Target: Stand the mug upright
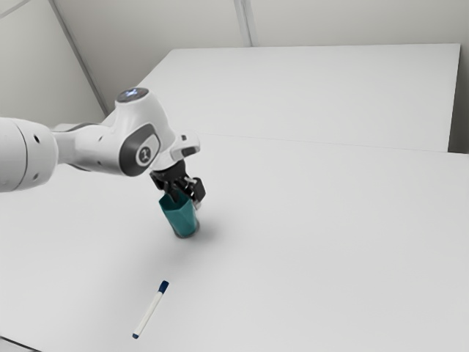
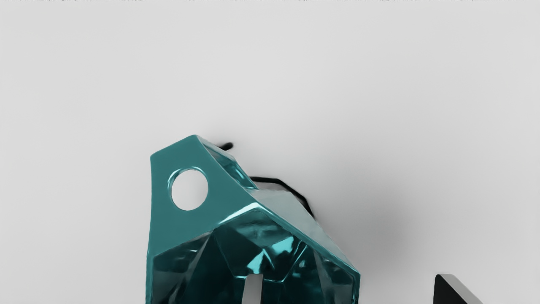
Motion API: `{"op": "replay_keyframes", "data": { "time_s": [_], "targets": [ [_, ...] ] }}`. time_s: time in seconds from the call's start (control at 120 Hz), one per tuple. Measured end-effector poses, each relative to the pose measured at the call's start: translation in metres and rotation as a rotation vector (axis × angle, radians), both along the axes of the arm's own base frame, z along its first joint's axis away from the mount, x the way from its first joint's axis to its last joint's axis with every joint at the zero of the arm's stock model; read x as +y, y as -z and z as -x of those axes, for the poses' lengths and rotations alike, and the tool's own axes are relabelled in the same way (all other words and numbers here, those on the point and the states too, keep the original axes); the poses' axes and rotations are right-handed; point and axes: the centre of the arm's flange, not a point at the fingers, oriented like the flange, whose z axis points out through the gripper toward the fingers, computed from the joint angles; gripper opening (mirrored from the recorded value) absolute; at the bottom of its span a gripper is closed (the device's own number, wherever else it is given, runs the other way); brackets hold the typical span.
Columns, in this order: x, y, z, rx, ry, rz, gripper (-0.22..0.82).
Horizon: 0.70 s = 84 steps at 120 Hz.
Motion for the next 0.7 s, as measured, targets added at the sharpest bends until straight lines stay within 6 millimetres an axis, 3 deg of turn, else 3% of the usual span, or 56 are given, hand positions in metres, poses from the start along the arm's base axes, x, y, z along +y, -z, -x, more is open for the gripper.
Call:
{"op": "replay_keyframes", "data": {
  "time_s": [0.108, 0.292, 0.433, 0.6, 0.7],
  "targets": [
    [-0.001, -0.025, 0.000, -0.026, -0.003, 0.012, 0.48],
    [-0.004, -0.109, -0.031, -0.106, 0.015, 0.014, 0.55],
    [-0.006, -0.151, -0.054, -0.112, 0.052, 0.002, 0.58],
    [-0.001, -0.202, -0.044, -0.098, 0.086, 0.001, 0.59],
    [0.008, -0.217, -0.037, -0.071, 0.091, -0.002, 0.60]
  ]
}}
